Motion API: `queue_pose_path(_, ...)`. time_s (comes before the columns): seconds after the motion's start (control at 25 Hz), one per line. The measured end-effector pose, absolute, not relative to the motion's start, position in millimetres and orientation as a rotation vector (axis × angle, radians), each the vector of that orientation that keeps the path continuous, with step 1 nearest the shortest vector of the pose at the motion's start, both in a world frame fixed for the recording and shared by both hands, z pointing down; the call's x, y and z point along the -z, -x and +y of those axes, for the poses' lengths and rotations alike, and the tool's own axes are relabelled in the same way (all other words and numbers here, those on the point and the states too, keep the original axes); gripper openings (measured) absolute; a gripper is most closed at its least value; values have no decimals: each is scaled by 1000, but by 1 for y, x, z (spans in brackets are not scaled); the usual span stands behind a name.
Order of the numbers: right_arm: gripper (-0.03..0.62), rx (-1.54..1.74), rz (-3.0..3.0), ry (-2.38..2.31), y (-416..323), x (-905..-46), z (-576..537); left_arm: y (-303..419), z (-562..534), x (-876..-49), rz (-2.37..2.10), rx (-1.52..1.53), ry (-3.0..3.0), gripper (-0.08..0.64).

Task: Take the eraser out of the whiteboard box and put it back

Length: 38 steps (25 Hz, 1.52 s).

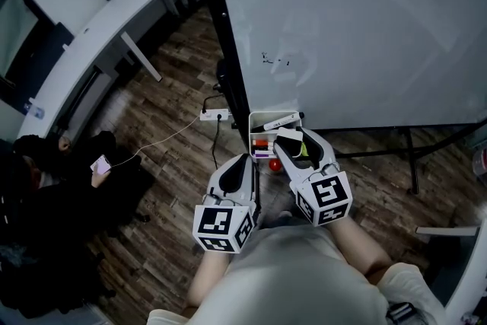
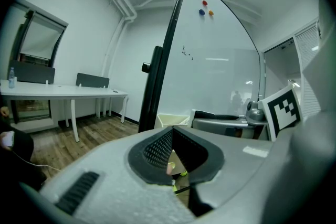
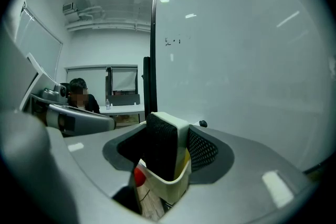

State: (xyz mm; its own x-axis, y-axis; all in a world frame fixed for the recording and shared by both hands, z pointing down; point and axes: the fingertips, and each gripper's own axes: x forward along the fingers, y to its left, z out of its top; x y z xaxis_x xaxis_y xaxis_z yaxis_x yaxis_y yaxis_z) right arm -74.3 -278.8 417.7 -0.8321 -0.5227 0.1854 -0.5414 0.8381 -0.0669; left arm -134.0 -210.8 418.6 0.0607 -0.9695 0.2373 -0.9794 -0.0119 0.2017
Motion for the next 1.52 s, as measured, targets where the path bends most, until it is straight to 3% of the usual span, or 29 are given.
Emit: queue_pose_path(1.52,233,-79,-2915,-1087,55,-358,-253,128,-192,-409,-1829,-53,-2158,5)
